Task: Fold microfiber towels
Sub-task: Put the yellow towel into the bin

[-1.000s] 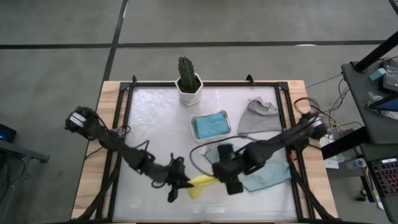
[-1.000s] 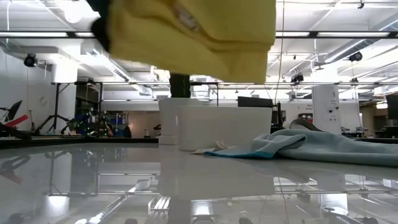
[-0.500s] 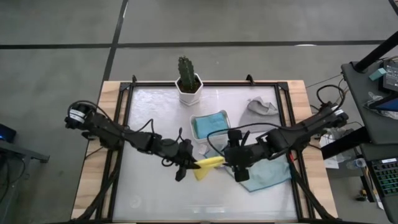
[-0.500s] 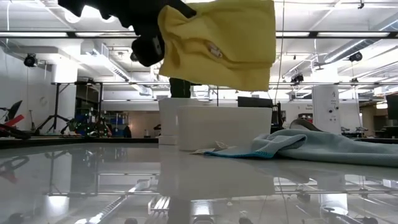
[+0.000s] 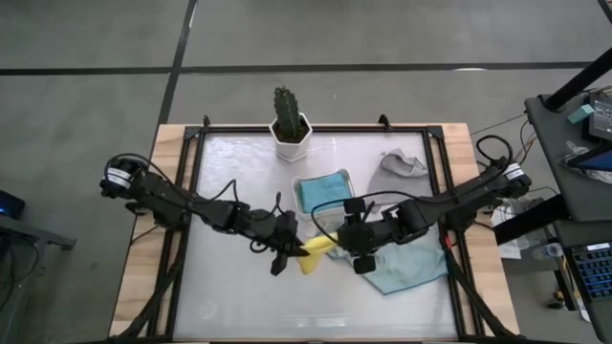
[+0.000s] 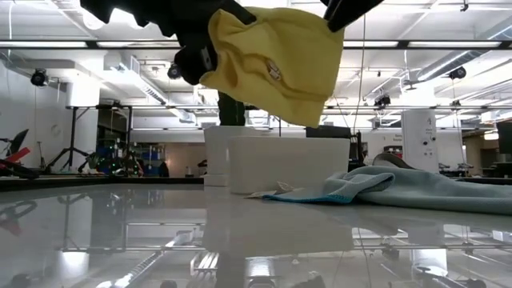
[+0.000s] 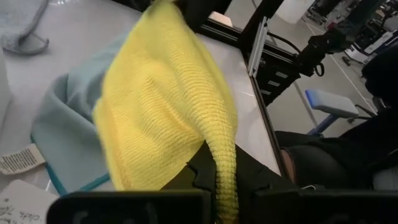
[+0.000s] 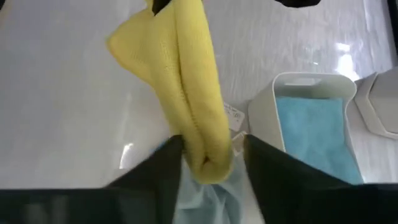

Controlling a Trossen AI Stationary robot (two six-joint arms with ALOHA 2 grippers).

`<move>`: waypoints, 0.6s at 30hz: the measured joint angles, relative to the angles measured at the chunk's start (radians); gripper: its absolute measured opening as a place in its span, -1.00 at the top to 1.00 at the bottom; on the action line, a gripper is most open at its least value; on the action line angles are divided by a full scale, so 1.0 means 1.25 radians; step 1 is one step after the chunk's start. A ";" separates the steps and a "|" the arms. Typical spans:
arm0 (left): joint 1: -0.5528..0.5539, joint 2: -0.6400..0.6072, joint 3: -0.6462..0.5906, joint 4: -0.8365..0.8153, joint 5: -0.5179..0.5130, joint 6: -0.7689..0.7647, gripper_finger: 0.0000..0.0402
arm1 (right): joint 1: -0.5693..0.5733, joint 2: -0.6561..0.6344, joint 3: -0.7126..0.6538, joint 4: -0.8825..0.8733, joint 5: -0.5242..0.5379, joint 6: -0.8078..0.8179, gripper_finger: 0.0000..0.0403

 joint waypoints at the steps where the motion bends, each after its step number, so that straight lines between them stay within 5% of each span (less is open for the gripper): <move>1: 0.002 0.000 0.002 -0.001 0.000 0.005 1.00 | -0.001 0.000 0.000 0.001 0.000 -0.005 0.29; 6: 0.022 0.000 0.022 -0.016 0.014 0.033 1.00 | -0.001 0.004 -0.002 -0.001 0.000 -0.056 0.87; 18: 0.142 0.000 0.145 -0.300 0.027 0.208 1.00 | -0.091 -0.021 -0.003 -0.015 0.056 -0.188 0.95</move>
